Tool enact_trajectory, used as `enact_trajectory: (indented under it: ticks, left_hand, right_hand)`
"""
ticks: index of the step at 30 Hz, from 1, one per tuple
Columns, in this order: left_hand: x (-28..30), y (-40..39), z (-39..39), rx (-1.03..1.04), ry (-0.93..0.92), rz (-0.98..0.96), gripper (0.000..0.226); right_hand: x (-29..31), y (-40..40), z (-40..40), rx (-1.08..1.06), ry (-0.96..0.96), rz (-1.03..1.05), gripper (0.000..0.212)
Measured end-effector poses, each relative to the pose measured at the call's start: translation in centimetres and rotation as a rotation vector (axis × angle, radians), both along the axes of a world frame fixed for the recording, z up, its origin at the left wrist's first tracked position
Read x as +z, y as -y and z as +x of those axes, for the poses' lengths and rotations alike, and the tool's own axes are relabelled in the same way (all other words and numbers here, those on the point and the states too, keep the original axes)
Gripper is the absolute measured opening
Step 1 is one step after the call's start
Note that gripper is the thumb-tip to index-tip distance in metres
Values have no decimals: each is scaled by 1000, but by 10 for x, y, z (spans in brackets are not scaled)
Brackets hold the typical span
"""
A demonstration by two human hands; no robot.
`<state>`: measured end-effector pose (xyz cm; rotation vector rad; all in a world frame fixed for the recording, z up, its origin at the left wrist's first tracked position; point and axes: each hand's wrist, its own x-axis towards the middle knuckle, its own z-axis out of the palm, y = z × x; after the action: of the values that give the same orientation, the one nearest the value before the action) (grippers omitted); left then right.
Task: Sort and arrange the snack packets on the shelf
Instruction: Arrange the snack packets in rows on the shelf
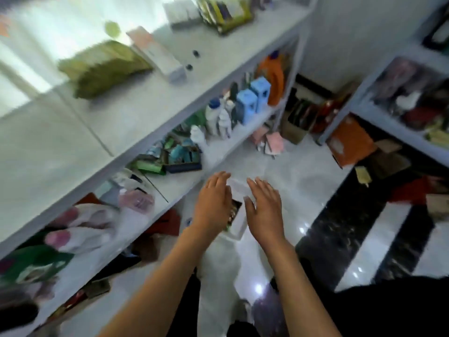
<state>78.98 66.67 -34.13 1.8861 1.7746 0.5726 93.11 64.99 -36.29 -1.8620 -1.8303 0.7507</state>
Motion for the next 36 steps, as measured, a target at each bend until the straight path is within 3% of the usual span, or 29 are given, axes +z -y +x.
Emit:
enact_trajectory:
  ticks: [8, 17, 27, 32, 36]
  left_hand:
    - [144, 65, -61, 249, -49, 348, 38]
    - [281, 185, -216, 489, -260, 671, 39]
    - [346, 373, -410, 762, -412, 747, 41]
    - [363, 439, -487, 820, -415, 818, 33]
    - [368, 464, -543, 861, -407, 741, 36]
  right_hand:
    - [149, 6, -64, 267, -69, 422, 44]
    - [281, 73, -237, 633, -191, 838, 40]
    - [364, 221, -445, 871, -259, 1028, 43]
    - [383, 268, -526, 922, -280, 1091, 43]
    - [392, 286, -581, 936, -243, 1089, 41]
